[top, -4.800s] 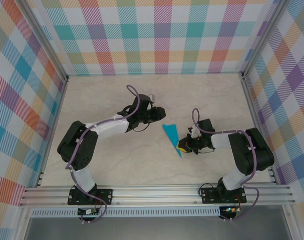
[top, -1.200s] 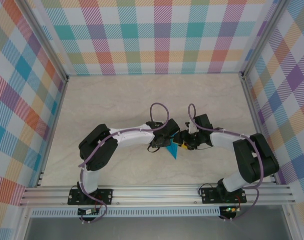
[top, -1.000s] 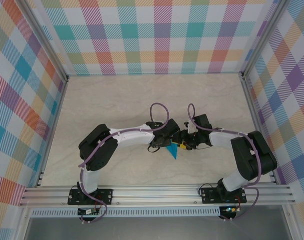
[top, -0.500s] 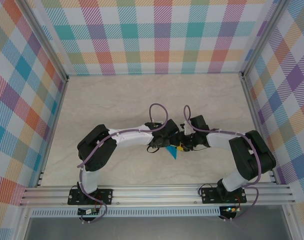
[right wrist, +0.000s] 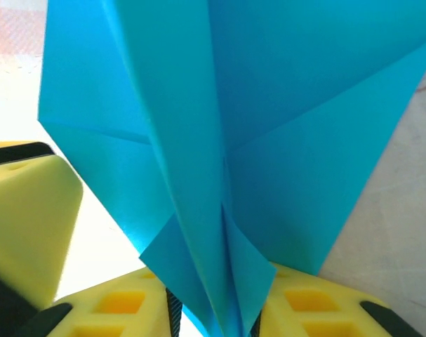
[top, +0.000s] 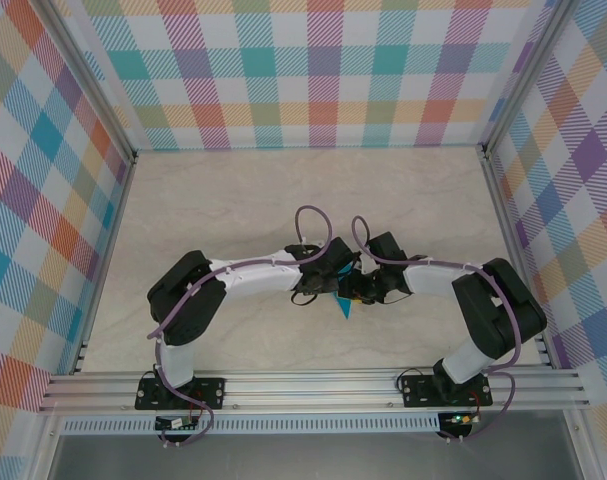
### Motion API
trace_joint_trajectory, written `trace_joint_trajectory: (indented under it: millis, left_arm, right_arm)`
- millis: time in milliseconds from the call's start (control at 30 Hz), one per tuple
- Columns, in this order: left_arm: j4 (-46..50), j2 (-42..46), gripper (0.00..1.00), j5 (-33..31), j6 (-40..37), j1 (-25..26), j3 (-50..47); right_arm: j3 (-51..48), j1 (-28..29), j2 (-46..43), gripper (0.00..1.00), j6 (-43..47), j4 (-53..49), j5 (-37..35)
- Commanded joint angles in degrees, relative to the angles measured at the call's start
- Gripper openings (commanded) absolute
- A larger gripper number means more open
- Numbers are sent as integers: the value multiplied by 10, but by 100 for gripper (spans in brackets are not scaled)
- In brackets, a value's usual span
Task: Fold a paper plane with a square sheet of paper (pick it up from the middle)
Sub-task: Move a paper plane to the center of the table.
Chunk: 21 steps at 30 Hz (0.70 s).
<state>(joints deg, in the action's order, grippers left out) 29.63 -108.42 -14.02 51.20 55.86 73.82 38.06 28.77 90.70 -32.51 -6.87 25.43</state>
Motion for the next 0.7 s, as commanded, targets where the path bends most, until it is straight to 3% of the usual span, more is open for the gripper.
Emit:
trace_joint_trajectory:
  millis: [0,100,467,667]
  left_arm:
    - [-5,26,32,0,-3,0,-10]
    - [-15,32,32,5,-4,-1,-16]
    - [-53,141,34,-10,17,-7,-90]
    - [-37,209,36,-47,29,-21,-135]
  right_arm:
    - [20,9,-1,29,18,-38,-37]
    - [33,19,7,28,22,-53,-52]
    - [85,60,20,8,22,-124,-138]
    - [152,83,4,2,26,-222,-253]
